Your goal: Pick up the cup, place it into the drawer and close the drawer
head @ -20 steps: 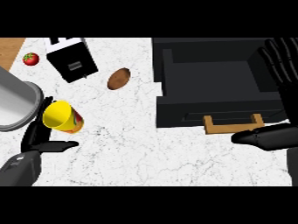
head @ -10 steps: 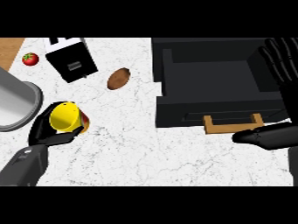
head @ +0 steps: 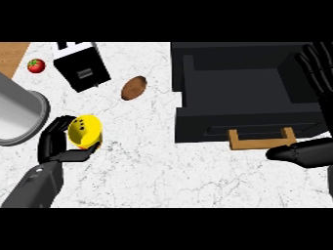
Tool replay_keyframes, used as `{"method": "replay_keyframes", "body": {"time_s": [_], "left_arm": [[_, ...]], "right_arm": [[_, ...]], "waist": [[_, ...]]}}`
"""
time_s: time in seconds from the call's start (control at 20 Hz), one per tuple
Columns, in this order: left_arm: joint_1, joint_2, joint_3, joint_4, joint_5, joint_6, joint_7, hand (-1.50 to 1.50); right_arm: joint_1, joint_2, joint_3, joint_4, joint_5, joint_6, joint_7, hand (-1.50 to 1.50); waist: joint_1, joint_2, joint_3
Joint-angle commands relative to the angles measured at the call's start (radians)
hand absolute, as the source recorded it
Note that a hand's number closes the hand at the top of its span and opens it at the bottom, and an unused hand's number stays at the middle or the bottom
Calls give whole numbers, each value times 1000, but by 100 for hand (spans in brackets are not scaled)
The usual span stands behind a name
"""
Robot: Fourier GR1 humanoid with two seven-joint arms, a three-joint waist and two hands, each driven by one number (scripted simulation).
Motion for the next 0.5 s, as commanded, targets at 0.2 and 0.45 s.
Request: {"method": "replay_keyframes", "body": {"time_s": [0.2,0.45], "left_arm": [[-37,-109,18,-56,35,-48,-142,150],[-88,-142,-59,-148,0,-60,-38,150]], "right_arm": [[15,1,-4,6,-5,6,-4,-150],[24,-37,-43,-2,-20,21,14,-150]], "waist": [[14,-8,2],[30,-17,5]]}}
